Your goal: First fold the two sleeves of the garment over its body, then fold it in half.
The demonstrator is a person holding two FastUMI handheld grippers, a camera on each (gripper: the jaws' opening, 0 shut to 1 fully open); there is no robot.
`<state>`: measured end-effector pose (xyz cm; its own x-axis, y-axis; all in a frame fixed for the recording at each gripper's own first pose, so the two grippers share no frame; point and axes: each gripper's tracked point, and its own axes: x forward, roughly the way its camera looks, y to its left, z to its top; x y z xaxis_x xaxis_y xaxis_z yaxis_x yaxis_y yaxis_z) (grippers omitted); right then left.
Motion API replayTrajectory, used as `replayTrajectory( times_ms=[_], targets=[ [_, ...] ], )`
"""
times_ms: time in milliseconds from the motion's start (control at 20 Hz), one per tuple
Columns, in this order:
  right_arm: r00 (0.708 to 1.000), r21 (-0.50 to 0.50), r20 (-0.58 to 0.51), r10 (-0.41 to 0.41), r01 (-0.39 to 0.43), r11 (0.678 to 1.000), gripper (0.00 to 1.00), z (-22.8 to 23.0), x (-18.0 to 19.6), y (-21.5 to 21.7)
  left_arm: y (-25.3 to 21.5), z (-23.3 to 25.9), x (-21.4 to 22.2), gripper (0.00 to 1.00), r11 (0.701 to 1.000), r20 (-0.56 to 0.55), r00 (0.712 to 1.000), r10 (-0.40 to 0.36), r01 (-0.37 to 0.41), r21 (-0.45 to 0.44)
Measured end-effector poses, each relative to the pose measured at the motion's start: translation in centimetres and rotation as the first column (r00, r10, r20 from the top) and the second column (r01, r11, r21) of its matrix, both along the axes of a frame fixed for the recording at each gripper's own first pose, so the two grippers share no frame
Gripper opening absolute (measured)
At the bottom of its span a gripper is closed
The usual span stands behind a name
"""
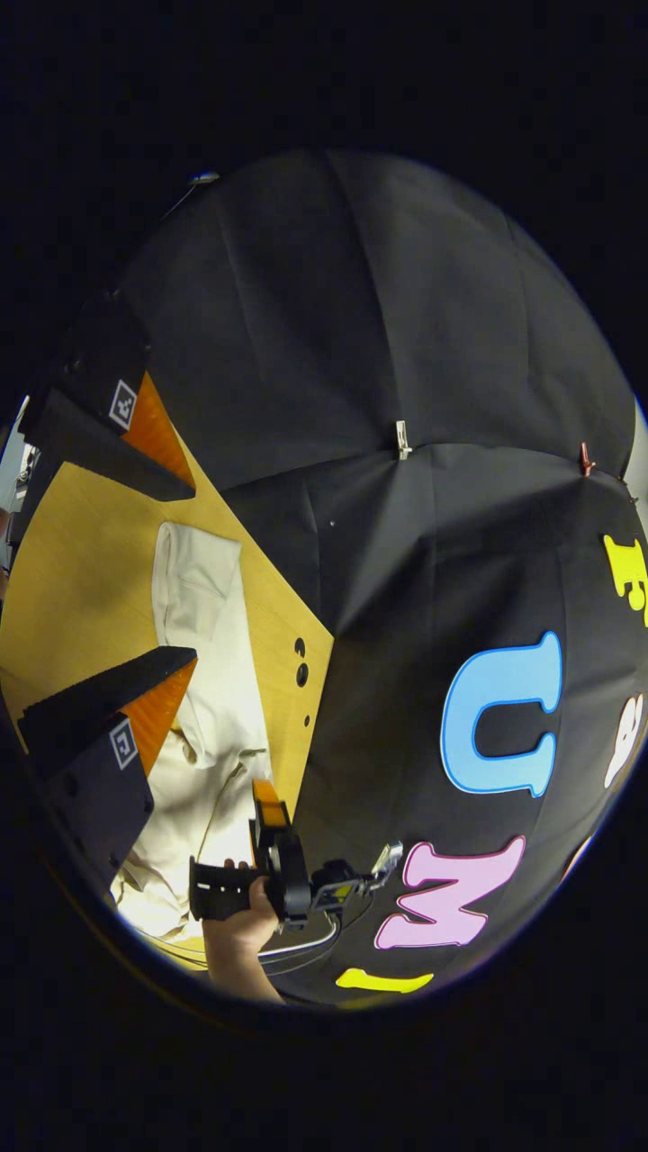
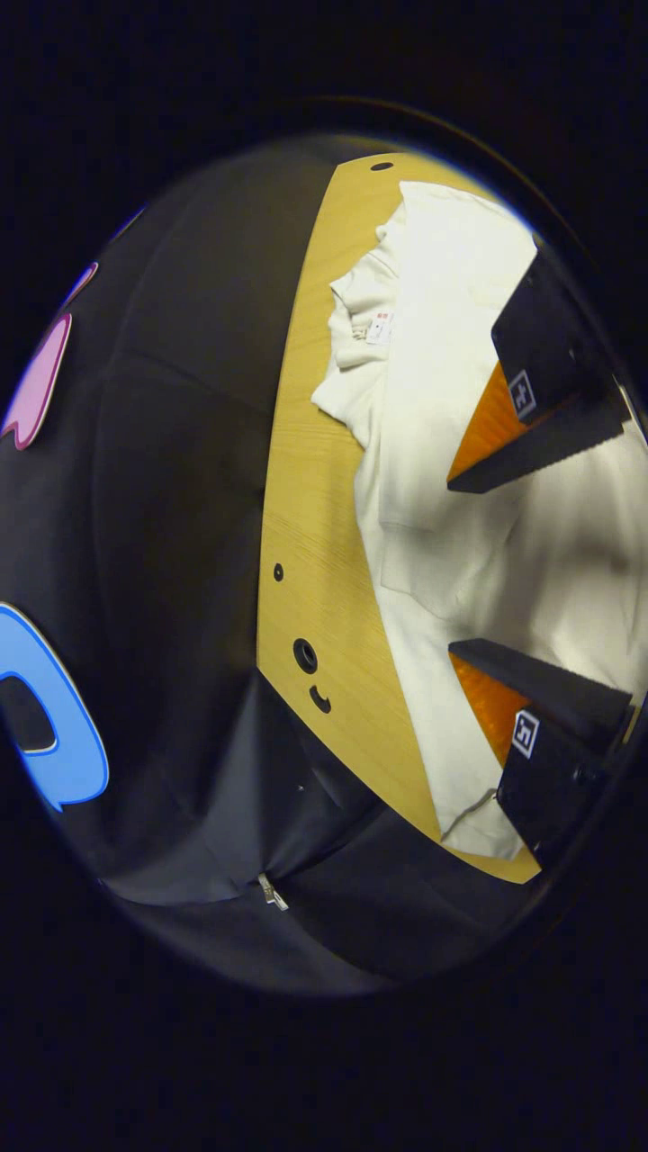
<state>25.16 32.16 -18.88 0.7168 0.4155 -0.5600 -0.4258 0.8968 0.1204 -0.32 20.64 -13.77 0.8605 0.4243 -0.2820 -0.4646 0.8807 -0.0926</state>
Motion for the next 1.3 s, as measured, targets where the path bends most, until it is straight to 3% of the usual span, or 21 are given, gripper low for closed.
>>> replayTrajectory(
  times_ms=[150, 350, 700, 950, 1300],
  targets=[
    [0.997, -0.010, 0.056, -0.046, 0.047, 0.999, 0.99, 2.6, 0.4, -4.7, 1.8, -1.2, 0.8, 1.00, 0.999, -0.010, 1.000, 0.029, -0.030, -0.035],
    [0.976, -0.017, 0.140, -0.169, 0.173, 0.985, 0.99, 5.9, 0.5, -14.2, 4.9, -2.9, 3.1, 1.00, 0.997, -0.022, 0.997, 0.070, -0.071, -0.037],
    [0.910, -0.017, 0.144, -0.388, 0.395, 0.919, 0.99, 8.0, -3.3, -31.0, 4.8, -5.5, 9.0, 1.00, 0.996, -0.051, 0.998, -0.026, 0.022, -0.084],
    [0.815, -0.028, 0.195, -0.546, 0.561, 0.827, 0.99, 11.7, -8.1, -44.9, 3.8, -7.7, 11.8, 1.00, 0.992, -0.092, 0.993, -0.077, 0.067, -0.106],
    [0.670, 0.041, 0.196, -0.716, 0.724, 0.689, 0.99, 13.5, -15.2, -55.6, 1.3, -10.5, 13.6, 1.00, 0.990, -0.173, 0.975, -0.138, 0.129, -0.064]
  ],
)
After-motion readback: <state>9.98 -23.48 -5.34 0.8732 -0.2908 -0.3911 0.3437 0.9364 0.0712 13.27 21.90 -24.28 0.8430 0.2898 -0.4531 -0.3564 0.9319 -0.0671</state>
